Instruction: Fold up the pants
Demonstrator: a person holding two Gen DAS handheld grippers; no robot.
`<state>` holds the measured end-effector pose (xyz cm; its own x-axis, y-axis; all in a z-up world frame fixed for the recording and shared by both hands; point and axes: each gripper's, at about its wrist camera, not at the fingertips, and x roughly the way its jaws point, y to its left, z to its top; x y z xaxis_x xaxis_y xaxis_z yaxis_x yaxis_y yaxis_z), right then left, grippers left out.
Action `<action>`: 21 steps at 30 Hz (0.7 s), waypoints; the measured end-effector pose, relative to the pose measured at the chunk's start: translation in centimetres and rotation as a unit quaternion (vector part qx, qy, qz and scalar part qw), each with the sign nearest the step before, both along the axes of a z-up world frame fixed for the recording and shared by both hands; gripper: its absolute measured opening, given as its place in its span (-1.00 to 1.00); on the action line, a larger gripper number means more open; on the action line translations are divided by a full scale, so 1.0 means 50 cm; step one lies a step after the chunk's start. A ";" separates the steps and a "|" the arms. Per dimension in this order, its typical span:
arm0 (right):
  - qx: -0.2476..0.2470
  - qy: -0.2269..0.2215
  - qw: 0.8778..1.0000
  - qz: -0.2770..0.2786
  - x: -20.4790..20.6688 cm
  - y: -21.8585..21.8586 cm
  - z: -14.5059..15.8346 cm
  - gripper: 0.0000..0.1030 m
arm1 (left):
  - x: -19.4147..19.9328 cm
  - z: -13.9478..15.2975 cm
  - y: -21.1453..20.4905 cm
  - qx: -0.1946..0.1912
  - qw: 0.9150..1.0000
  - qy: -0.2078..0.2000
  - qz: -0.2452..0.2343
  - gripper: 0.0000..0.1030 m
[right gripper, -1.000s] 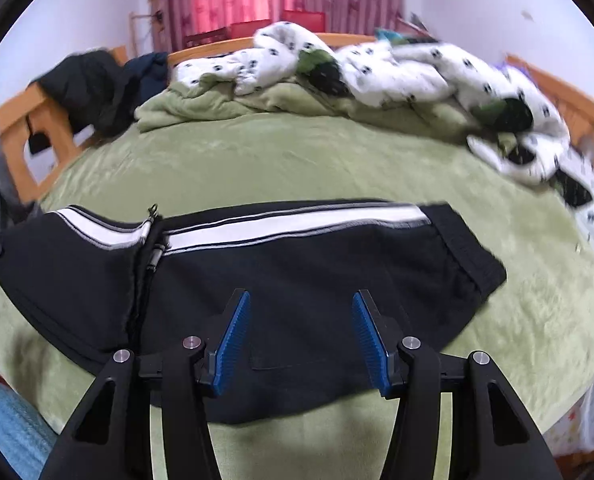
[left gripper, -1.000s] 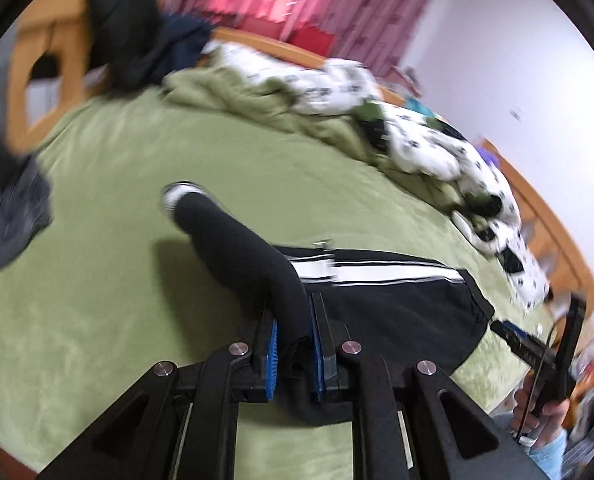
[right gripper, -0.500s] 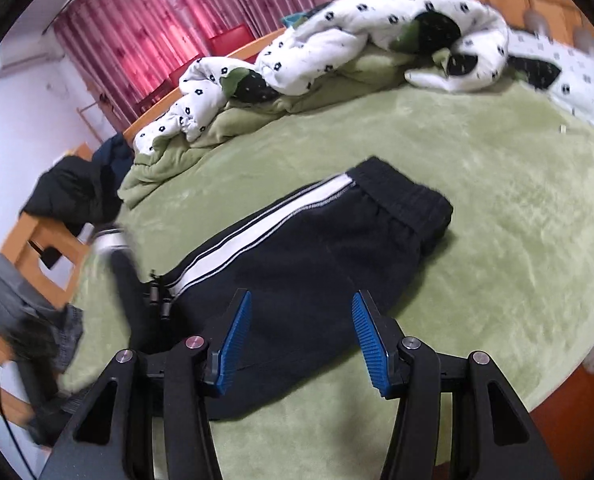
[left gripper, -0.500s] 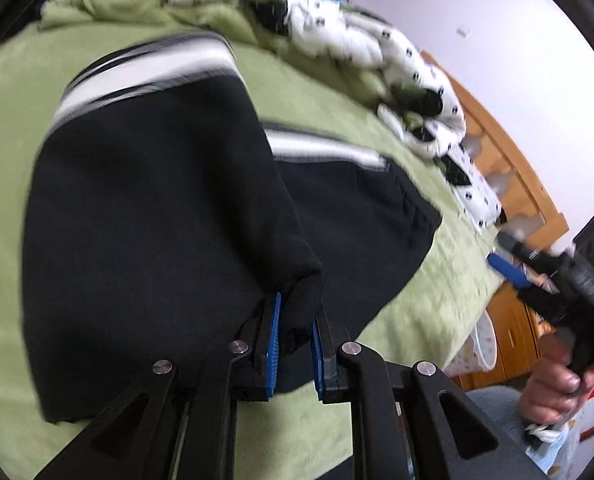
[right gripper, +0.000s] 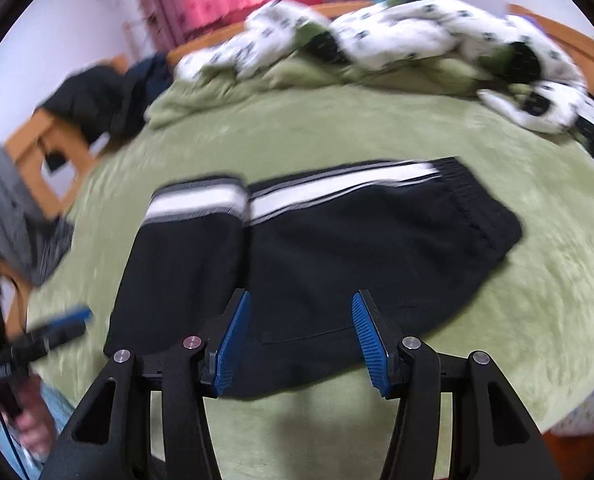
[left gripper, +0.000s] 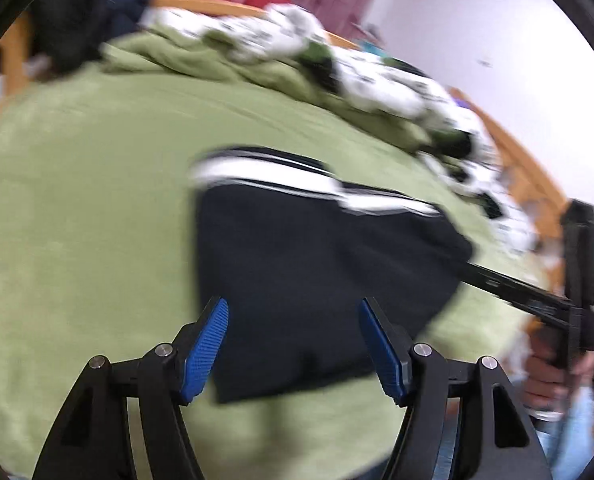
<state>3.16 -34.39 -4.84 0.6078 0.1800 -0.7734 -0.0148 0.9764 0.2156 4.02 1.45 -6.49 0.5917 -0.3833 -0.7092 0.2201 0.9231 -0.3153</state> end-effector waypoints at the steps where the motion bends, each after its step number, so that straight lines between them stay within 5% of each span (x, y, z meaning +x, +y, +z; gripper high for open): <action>1: 0.006 0.008 1.000 0.014 0.011 0.016 -0.007 0.02 | 0.003 -0.003 0.007 0.007 1.000 0.001 0.015 0.27; 6: 0.028 0.038 0.998 0.037 0.047 0.074 -0.037 0.02 | 0.010 -0.028 0.066 0.004 0.998 0.027 0.058 0.26; 11: 0.018 0.052 0.998 0.031 0.070 0.113 -0.068 0.02 | 0.011 -0.023 0.078 0.040 0.995 -0.004 0.094 0.26; 17: -0.053 0.053 0.997 0.018 0.099 0.131 -0.092 0.01 | 0.010 -0.015 0.099 0.017 0.995 -0.017 0.102 0.26; 21: -0.032 0.070 0.997 0.022 0.120 0.127 -0.105 -0.08 | 0.020 -0.025 0.101 0.009 0.995 -0.007 0.104 0.26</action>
<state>9.18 -28.06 -10.09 0.4861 0.1518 -0.8606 -0.0318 0.9872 0.1562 5.00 6.49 -7.74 0.6674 -0.2394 -0.7052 0.0282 0.9543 -0.2974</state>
